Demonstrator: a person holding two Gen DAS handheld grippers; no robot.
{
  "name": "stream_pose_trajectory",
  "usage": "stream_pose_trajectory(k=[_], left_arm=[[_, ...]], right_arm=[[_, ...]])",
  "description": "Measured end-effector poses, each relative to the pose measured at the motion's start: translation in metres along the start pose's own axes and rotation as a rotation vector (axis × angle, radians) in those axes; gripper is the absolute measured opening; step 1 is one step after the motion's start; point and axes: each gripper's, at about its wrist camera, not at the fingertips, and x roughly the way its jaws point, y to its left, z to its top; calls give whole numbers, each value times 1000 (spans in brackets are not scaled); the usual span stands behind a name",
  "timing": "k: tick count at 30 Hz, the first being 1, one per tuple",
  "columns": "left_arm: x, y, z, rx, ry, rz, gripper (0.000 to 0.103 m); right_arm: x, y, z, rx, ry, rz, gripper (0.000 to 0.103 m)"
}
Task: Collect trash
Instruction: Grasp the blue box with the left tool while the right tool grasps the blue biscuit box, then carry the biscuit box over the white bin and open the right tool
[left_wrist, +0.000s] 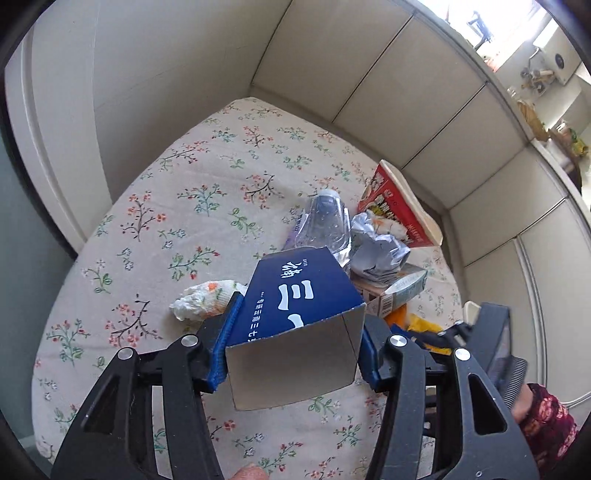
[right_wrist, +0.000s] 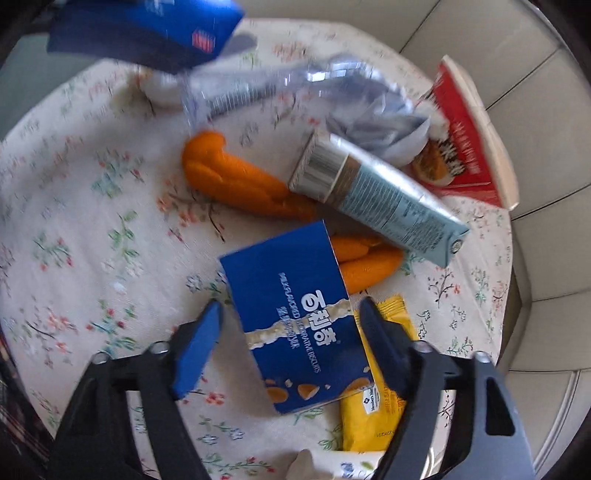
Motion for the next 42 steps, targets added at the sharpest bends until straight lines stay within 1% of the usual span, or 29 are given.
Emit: stream_pose_trajectory(k=[2,4,6,10,17,20,24,25,29,32,38,42], left_arm=[[-1,0,-4,5,4,10,52],[2,2,-5,1,12,22,51],[4,5,-4,-17,12,16,51],[-3,5,-3,-30,-8,4,51],[-15,-7,-5,-12,-48,2,51],[-21,-13,-6,-14,-63,1,51],[-31,-25,-11,-30,-93,-22,51],[-32,-28,-12,-33,-95,-23,51],[-33,-47,-16,-25,-94,-28,51],[-34,-63,-18,-5,-93,-33,51],[-34,-95,-21,43,-91,-42,51],[-32,-119,-25,82,-84,-46,51]], right_arm=[[0,-3,-2,19,-11,21,59],[-4,-5,-5,44,-26,44,58],[-8,-8,-9,78,-50,61,58],[-30,-12,-19,157,-116,100,58],[-68,-31,-28,284,-236,72,58],[-84,-45,-30,362,-288,47,58],[-100,-69,-38,483,-354,4,58],[-104,-69,-38,502,-364,-8,58],[-121,-85,-51,591,-413,-75,58],[-133,-104,-69,682,-441,-131,58],[-144,-135,-107,839,-456,-244,59],[-140,-160,-144,979,-417,-340,59]])
